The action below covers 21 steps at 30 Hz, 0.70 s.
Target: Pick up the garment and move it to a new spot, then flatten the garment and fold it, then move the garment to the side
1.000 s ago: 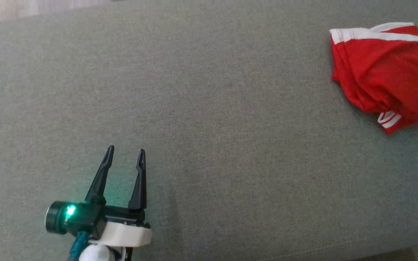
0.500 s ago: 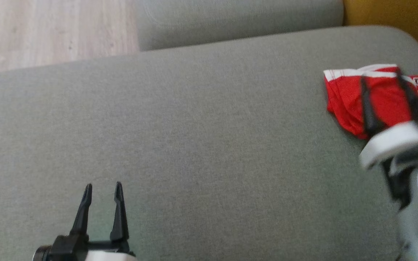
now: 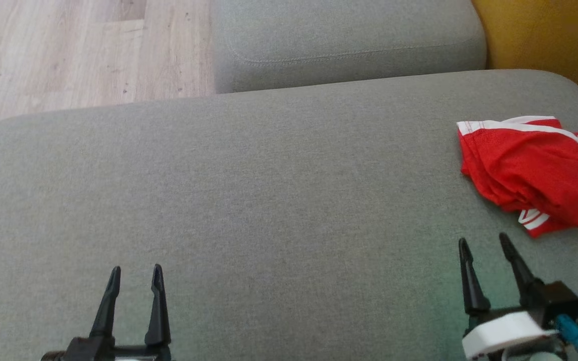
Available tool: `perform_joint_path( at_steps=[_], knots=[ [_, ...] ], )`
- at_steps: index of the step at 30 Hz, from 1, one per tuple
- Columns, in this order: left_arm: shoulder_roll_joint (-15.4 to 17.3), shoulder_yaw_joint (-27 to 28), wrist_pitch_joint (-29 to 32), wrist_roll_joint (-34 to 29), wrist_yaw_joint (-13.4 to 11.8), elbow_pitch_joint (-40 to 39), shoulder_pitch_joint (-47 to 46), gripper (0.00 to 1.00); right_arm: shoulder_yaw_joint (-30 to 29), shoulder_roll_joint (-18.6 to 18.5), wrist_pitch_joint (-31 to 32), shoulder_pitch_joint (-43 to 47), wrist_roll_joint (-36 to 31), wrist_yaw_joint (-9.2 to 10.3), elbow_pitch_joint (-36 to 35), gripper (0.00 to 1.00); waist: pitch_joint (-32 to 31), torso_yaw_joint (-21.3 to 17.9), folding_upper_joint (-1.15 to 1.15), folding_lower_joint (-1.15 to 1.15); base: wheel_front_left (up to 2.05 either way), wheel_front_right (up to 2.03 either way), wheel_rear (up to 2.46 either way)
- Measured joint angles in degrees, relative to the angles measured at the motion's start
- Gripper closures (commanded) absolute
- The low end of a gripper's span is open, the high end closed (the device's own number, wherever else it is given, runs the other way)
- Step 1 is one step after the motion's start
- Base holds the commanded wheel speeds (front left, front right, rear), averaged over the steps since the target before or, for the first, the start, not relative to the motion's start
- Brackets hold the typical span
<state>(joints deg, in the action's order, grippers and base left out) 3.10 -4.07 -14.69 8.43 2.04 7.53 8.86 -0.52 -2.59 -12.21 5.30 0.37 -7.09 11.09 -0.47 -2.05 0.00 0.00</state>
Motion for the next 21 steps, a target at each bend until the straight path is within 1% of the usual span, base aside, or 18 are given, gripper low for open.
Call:
perform_joint_path(
  at_steps=[6,7,11,21],
  knots=[
    [-0.04,0.24,0.0,-0.05,-0.07,3.21,-0.02,0.0,0.3,0.01,-1.46,-0.03,0.75,0.0,3.71,0.0,-0.15,-0.93,0.0,0.0,0.0,0.0,0.0],
    [-0.08,0.25,0.01,0.0,-0.26,4.08,0.0,1.0,0.35,0.01,-1.46,0.01,0.81,0.0,4.31,1.0,-0.18,-1.0,0.0,0.0,0.0,0.0,0.0],
    [-0.16,0.23,0.42,0.42,-0.27,7.28,0.51,1.0,0.4,0.03,-1.38,1.26,1.23,0.03,7.42,1.0,-0.19,-0.99,0.0,0.01,0.0,0.0,0.0],
    [-0.16,0.4,1.97,6.41,0.01,7.59,0.77,1.0,0.34,0.03,-0.08,1.43,7.86,0.04,7.62,1.0,-0.12,-0.75,0.0,0.0,0.0,0.0,0.0]
  ],
)
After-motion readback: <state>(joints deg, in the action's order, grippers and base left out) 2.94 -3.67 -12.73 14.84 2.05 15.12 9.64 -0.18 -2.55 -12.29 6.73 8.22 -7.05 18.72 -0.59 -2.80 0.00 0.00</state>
